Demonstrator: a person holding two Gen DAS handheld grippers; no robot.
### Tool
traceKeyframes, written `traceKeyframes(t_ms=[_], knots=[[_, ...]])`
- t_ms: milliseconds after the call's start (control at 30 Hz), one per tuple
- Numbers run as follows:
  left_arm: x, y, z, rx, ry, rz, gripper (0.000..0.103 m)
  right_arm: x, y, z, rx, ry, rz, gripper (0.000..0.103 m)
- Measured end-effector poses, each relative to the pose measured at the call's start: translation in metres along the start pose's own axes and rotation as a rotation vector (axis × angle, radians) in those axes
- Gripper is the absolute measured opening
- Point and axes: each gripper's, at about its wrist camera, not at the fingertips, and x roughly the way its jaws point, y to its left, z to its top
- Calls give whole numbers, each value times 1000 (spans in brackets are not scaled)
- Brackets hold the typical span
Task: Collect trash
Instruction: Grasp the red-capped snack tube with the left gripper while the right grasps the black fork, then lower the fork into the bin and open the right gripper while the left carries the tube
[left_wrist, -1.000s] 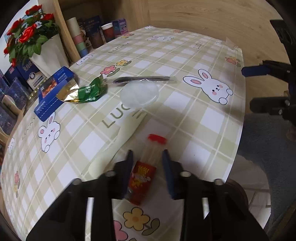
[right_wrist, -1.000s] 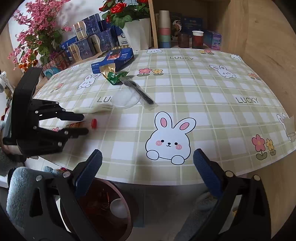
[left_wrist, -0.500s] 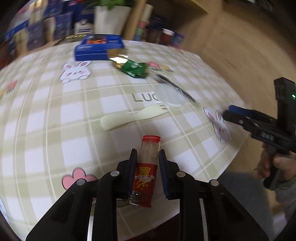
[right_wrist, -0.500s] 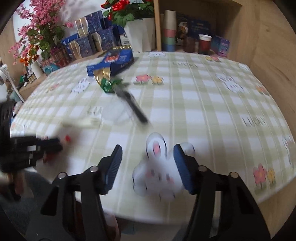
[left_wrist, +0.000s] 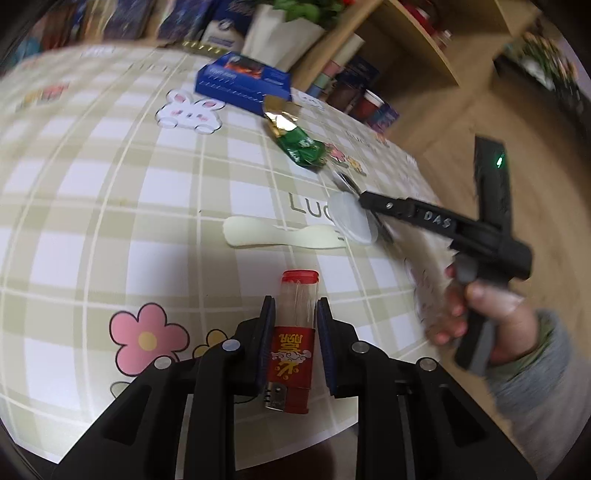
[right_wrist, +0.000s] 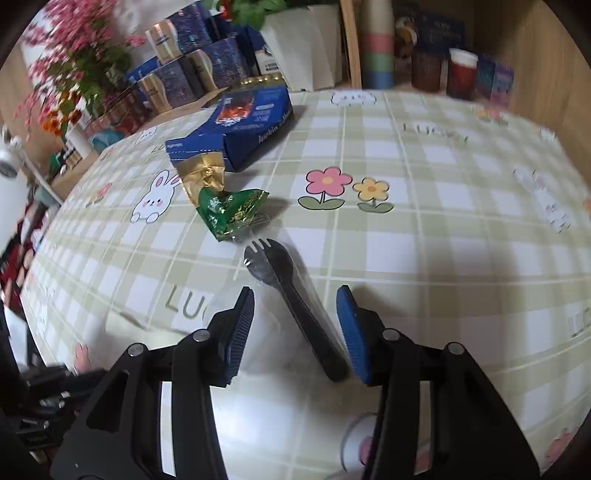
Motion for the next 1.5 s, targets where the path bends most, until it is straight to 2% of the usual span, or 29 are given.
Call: traceKeyframes(t_ms=[133, 167, 200, 267, 433, 667, 867, 1067, 1500], knots=[[1, -4, -2, 32, -11, 16, 23, 4, -10, 2, 94, -10, 46, 45], [1, -4, -1, 25, -10, 15, 23, 3, -12, 1, 111, -12, 53, 28], [1, -2, -1, 13, -9, 8, 23, 3, -15, -2, 126, -6, 75, 22], [1, 4, 0, -22, -9, -21, 23, -2, -19, -7, 148, -16, 84, 16], [-1, -1, 0, -9, -5, -2, 22, -32, -25, -29, 247, -93, 107, 14], [-34, -3, -8, -13, -63, -30, 22, -79, -23, -65, 362, -182, 241, 14], [-70, -3, -23, 5, -101, -29, 22, -106, 5, -101, 307, -178, 264, 14], [-107, -4, -45, 41, -124, 0, 22, -120, 46, -141, 176, -111, 264, 14], [-161, 3, -97, 73, -156, 51, 22, -106, 118, -204, 34, 56, 304, 14]])
